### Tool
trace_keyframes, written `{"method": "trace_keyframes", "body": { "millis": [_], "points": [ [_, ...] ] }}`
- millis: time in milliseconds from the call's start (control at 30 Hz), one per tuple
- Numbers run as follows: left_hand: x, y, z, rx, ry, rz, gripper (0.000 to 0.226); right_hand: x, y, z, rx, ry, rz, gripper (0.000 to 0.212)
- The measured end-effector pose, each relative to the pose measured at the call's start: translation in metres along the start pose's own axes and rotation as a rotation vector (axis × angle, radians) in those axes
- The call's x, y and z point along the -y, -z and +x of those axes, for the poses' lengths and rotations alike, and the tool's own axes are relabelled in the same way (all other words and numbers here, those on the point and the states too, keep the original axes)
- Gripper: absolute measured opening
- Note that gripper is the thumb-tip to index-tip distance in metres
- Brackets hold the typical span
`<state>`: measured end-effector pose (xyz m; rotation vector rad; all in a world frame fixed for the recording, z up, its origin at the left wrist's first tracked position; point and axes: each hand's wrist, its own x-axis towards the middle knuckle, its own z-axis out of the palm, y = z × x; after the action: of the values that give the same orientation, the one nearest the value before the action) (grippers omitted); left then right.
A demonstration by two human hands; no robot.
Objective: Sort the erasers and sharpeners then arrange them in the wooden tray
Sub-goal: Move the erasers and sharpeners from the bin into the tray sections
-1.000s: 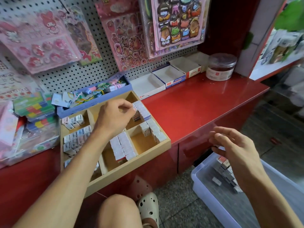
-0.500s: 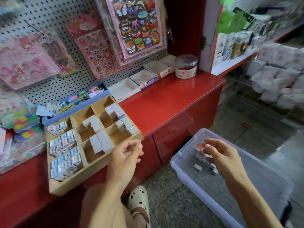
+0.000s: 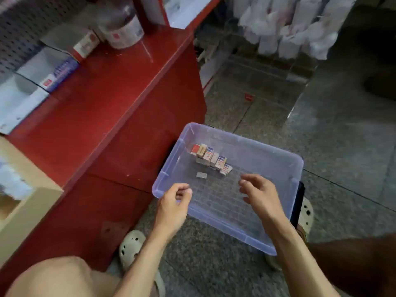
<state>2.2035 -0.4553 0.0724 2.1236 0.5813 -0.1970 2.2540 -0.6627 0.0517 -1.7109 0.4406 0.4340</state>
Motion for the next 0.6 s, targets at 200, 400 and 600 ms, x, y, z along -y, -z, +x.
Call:
{"method": "trace_keyframes", "body": {
  "millis": [200,400,600],
  "points": [
    [0.049,-0.027,0.073,0.053,-0.021,0.335,0.022,-0.049,-0.007,0.069,-0.03,-0.113,-0.063,0.026],
    [0.077,-0.042,0.096,-0.032,-0.034,0.655,0.031,-0.09,-0.021,0.133,-0.006,-0.18,-0.206,0.03],
    [0.081,-0.045,0.096,-0.142,-0.023,0.636,0.04,-0.106,-0.065,0.189,0.041,-0.264,-0.161,0.024]
  ]
}}
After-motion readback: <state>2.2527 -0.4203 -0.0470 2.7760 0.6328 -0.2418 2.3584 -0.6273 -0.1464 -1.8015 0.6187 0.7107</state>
